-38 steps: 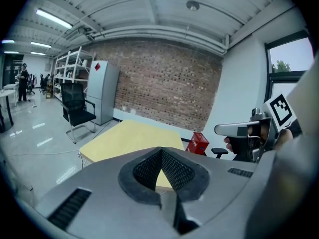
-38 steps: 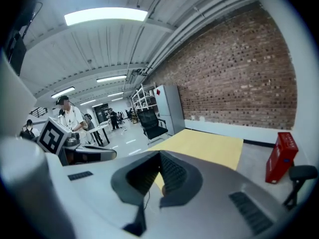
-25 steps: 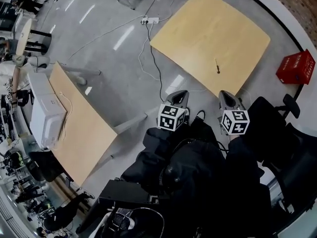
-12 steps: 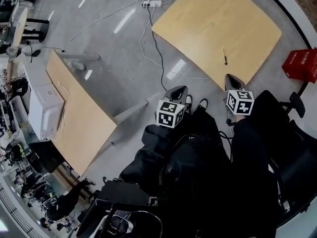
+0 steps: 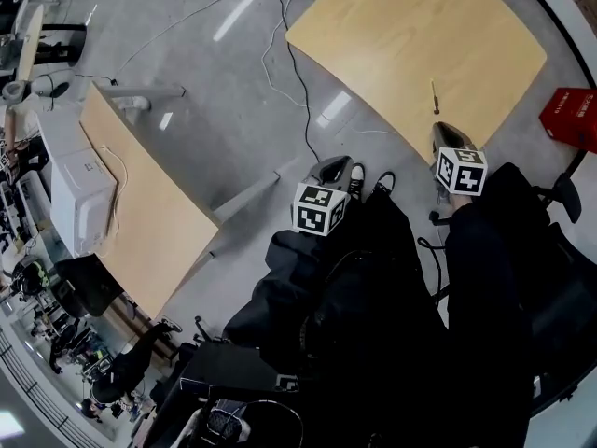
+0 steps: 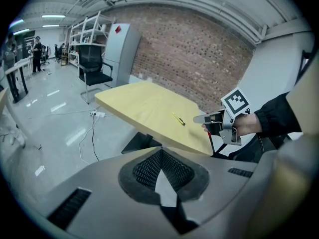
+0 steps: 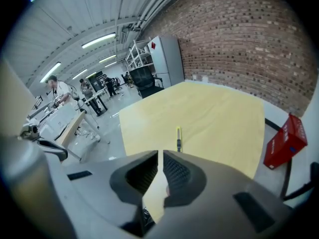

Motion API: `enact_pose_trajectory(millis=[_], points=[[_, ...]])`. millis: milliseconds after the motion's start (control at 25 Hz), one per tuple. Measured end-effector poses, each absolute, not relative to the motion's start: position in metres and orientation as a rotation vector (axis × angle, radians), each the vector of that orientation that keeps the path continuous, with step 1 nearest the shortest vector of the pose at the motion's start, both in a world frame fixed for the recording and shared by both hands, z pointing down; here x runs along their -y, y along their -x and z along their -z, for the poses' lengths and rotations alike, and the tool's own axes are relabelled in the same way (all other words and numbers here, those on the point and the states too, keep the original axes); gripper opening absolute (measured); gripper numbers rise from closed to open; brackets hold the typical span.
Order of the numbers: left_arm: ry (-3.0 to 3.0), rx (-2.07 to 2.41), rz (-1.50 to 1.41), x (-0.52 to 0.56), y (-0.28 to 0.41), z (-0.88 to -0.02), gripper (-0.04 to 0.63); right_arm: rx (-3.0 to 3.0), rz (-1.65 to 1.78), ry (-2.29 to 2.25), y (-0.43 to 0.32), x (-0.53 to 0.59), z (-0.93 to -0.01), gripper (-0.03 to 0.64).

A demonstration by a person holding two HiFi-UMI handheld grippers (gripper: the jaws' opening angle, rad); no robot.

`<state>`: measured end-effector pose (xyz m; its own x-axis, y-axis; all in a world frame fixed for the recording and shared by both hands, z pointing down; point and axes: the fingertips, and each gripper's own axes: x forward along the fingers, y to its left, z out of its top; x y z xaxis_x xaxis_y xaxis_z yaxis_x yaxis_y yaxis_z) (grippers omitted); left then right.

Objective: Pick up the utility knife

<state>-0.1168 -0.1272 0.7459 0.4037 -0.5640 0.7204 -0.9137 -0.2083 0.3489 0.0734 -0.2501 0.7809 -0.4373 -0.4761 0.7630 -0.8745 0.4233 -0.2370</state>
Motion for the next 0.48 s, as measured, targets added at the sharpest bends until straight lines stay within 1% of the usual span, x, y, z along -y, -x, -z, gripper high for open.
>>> enact_pose_trajectory(millis=[280, 480], points=[[-1.881, 1.249, -0.582, 0.135, 0.123, -0.757, 0.002, 2.017, -0.845, -1.135, -0.075, 0.275, -0.803, 0.060], [-1.860, 1.243, -0.583, 0.132, 0.130, -0.764, 0.002, 1.966, -0.826, -1.169, -0.076, 0.292, -0.815, 0.074]])
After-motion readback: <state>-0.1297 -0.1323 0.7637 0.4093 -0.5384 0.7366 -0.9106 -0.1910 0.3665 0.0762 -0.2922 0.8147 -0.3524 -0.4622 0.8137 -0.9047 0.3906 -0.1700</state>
